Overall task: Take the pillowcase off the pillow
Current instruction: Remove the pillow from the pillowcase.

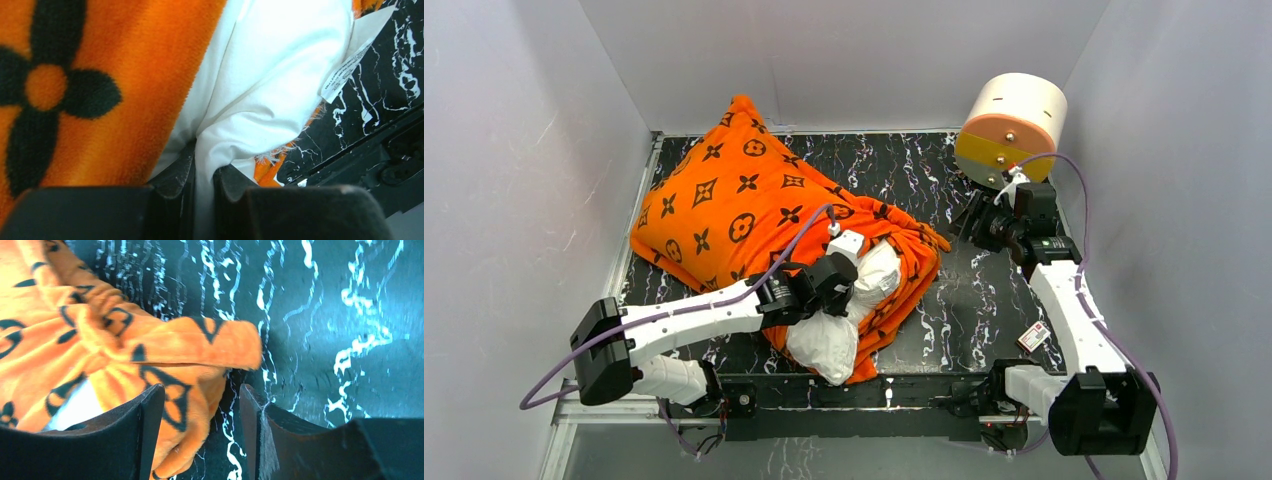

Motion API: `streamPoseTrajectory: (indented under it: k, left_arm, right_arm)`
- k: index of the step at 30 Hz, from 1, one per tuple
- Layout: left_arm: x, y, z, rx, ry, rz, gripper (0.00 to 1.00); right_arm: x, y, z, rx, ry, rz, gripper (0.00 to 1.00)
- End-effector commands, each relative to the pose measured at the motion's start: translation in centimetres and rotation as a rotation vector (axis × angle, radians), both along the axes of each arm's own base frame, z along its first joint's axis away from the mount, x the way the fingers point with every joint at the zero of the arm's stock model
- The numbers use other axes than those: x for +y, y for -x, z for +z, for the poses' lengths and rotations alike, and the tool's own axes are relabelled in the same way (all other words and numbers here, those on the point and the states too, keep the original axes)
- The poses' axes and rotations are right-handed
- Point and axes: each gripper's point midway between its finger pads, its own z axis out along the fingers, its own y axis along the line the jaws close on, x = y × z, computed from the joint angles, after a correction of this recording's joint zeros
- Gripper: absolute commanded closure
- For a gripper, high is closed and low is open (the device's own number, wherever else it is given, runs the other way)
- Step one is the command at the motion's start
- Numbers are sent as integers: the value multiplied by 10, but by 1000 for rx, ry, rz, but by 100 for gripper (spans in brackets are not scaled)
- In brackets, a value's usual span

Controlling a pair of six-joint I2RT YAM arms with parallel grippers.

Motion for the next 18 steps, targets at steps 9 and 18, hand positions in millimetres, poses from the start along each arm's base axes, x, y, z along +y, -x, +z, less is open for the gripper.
streamPoseTrajectory:
  k: [9,18]
  left_arm:
    - [53,25,-38,124,-305,-66,100]
    - [55,25,-30,119,-307,-54,100]
  right_arm:
    - [88,13,35,-169,238,309,44]
    - [101,14,9,-148,435,293,60]
